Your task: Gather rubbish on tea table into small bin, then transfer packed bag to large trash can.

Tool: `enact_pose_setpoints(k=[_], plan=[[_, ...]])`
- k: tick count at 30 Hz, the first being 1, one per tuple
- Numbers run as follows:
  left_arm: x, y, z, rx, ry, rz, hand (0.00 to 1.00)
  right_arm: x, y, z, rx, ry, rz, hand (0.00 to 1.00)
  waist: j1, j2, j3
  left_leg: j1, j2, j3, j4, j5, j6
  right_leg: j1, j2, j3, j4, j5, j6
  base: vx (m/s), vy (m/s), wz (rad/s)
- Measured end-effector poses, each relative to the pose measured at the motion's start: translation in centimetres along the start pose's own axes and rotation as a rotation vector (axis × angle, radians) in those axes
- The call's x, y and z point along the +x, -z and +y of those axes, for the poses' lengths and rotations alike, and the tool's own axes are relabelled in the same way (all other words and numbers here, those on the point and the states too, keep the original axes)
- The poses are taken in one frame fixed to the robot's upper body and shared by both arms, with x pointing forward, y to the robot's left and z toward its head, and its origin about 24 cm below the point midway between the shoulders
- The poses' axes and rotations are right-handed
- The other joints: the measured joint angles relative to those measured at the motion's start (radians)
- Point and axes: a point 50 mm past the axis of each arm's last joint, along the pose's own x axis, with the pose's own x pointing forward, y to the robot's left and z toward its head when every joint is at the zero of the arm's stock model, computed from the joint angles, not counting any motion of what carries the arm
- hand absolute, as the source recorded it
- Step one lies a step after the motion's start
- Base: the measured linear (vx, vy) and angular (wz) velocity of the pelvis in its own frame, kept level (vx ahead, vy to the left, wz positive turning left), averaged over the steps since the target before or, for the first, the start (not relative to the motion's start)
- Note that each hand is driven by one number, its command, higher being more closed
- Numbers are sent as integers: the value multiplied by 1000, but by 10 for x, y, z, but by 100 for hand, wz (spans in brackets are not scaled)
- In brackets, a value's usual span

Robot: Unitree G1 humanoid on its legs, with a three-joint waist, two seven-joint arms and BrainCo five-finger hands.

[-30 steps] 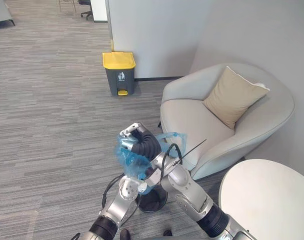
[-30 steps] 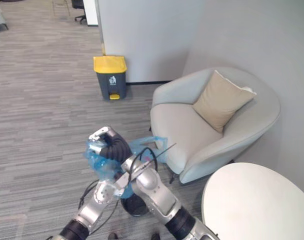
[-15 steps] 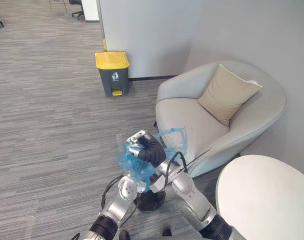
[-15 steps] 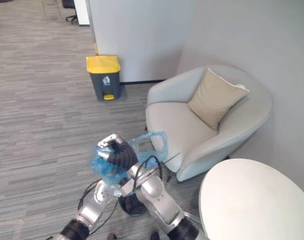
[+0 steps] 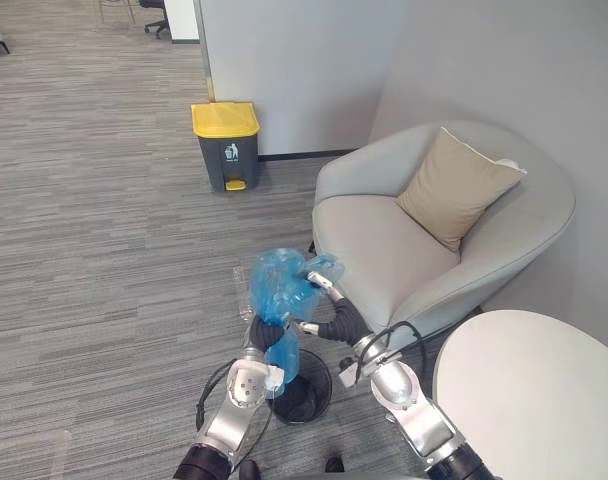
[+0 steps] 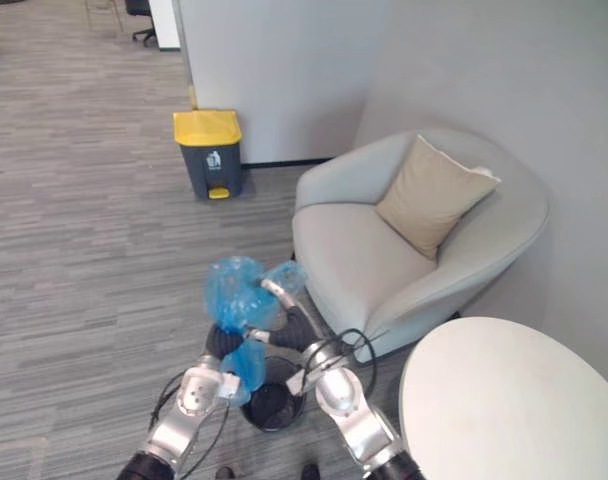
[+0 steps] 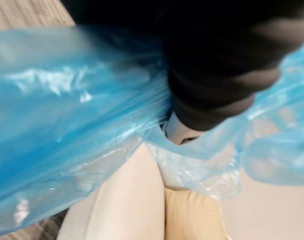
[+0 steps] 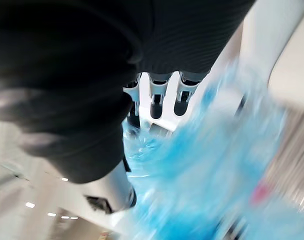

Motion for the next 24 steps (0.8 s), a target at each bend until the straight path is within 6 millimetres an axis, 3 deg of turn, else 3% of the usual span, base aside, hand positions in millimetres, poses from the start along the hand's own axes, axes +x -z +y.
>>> enact_pose_setpoints(k=[6,14,22,24], plan=[[-6,12,8,-11,-36,47,100,-11,12,-6,-17,61,64,0,-1,10,7,-1,-1,-11,0,1,1,1,0,-12,0,-1,1,-1,1,4],[-26,55,32,-92,-150,242,100,-30,71,-10,276,305,395,0,0,20,17,6,-8,-22,0,-1,0,22,-4,-26,-24,-4,6,6,7,5],[-44,86,42,-156,-210,388,100,-81,132,14,443,359,784,0,25,32,31,13,-10,-38,-1,-6,-5,48,-5,-44,-34,-6,9,31,1,5],[-57,103,40,-184,-228,477,100,-104,149,19,499,406,923,0,29,38,47,35,-14,-38,-1,-10,-3,71,-8,-47,-35,-9,13,63,13,2]])
